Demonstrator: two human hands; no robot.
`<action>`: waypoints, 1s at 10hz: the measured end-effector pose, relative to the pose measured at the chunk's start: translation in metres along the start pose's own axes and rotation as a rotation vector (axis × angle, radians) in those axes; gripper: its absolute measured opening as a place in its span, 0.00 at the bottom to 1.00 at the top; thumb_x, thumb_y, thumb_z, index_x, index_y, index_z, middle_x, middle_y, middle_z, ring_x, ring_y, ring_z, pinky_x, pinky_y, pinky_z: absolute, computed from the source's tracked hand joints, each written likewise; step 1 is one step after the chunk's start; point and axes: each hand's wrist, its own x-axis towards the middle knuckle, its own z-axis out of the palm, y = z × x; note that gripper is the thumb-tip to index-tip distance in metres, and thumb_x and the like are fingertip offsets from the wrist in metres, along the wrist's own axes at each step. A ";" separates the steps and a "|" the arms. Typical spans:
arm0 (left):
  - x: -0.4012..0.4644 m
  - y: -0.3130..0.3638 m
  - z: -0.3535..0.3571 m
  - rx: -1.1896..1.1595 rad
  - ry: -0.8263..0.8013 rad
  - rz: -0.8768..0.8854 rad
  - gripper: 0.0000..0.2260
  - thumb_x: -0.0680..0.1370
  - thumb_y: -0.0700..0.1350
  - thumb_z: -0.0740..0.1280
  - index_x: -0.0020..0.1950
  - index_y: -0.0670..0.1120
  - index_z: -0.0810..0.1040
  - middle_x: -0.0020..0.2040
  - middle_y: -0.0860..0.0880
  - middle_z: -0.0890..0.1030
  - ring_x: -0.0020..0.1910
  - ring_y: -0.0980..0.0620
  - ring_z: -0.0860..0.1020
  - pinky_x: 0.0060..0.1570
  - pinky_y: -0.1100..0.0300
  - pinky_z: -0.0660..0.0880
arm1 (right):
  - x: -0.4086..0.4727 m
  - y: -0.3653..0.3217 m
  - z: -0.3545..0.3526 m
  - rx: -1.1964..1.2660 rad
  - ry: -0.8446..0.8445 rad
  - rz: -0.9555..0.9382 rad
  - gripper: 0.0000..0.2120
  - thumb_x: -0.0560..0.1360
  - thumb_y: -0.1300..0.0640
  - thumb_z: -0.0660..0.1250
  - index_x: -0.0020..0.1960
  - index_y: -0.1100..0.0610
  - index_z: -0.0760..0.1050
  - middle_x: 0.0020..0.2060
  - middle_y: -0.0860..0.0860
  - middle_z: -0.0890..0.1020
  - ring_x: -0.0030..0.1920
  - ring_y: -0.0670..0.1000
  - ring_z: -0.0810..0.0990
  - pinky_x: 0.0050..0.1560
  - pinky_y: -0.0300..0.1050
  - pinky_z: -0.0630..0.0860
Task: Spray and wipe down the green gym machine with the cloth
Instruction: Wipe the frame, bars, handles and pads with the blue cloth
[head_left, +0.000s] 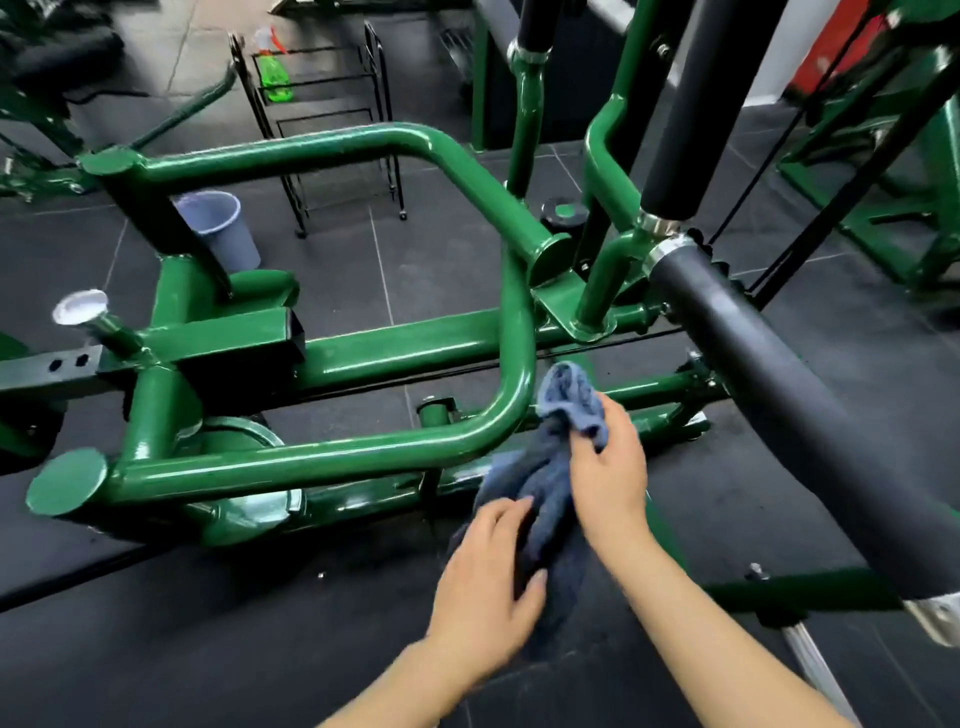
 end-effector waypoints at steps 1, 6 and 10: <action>0.048 -0.016 0.020 -0.154 -0.092 -0.327 0.46 0.67 0.58 0.71 0.78 0.46 0.53 0.71 0.51 0.61 0.73 0.54 0.59 0.71 0.60 0.62 | 0.014 0.005 0.006 0.167 0.051 0.191 0.04 0.78 0.62 0.63 0.51 0.55 0.75 0.42 0.48 0.80 0.43 0.46 0.77 0.49 0.43 0.71; 0.127 0.004 0.044 -0.446 0.055 -0.363 0.28 0.74 0.47 0.58 0.73 0.66 0.59 0.63 0.60 0.74 0.56 0.53 0.78 0.55 0.52 0.77 | 0.041 0.052 0.006 -0.214 -0.177 0.175 0.17 0.70 0.54 0.73 0.56 0.53 0.72 0.52 0.50 0.77 0.52 0.50 0.76 0.48 0.40 0.70; 0.134 0.059 0.049 -0.233 -0.061 -0.255 0.40 0.76 0.49 0.65 0.80 0.51 0.42 0.80 0.50 0.49 0.78 0.52 0.50 0.73 0.58 0.55 | 0.046 0.023 -0.056 -0.290 -0.187 0.089 0.18 0.80 0.63 0.59 0.69 0.63 0.67 0.61 0.51 0.72 0.67 0.56 0.70 0.46 0.18 0.62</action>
